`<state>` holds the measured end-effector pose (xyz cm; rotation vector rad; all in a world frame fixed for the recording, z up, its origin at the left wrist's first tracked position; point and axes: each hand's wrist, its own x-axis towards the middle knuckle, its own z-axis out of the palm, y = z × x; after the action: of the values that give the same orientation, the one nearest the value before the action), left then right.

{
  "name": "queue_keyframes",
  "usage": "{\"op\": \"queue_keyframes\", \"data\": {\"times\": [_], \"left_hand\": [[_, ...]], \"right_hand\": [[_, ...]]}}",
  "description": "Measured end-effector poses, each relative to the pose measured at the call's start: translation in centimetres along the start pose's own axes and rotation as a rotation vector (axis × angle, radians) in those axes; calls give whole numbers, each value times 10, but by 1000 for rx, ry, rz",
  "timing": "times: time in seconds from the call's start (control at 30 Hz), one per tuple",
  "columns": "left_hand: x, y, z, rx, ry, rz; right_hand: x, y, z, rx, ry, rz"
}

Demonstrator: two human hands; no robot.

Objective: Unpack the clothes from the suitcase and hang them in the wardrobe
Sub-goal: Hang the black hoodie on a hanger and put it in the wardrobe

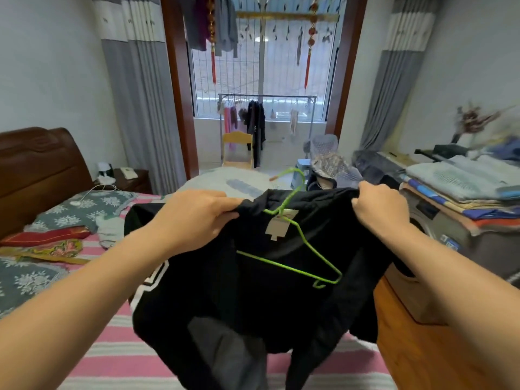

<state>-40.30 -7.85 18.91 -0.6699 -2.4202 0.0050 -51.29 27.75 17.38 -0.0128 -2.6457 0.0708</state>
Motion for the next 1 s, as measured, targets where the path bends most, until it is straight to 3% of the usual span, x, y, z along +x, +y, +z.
{"op": "queue_keyframes", "data": {"times": [0.17, 0.4, 0.5, 0.57, 0.7, 0.73, 0.77, 0.83, 0.87, 0.97, 1.0], "left_hand": [[11, 25, 10, -278, 25, -451], [-6, 32, 30, 290, -83, -329], [-6, 33, 26, 383, -80, -323], [3, 35, 26, 275, -27, -337], [8, 40, 18, -86, 84, -329], [4, 40, 13, -136, 114, -317], [-1, 39, 9, -177, 140, -308], [-8, 35, 3, -252, 177, -285], [-10, 33, 1, -278, 186, -273], [-14, 26, 1, -308, 208, -289], [-16, 25, 2, -308, 208, -299]], "right_hand": [[-11, -3, 17, -161, -37, -130], [-20, -7, 17, -224, -39, -146], [-26, -18, 7, -122, -118, -47], [-34, -47, 1, 140, -251, 18], [-53, -81, -13, 642, -550, -39], [-54, -76, -18, 754, -551, -50], [-49, -68, -22, 782, -414, -73], [-34, -48, -22, 590, -1, -146], [-31, -44, -20, 553, 28, -204], [-42, -53, -8, 552, -271, -390], [-50, -60, -2, 556, -275, -395]]}}
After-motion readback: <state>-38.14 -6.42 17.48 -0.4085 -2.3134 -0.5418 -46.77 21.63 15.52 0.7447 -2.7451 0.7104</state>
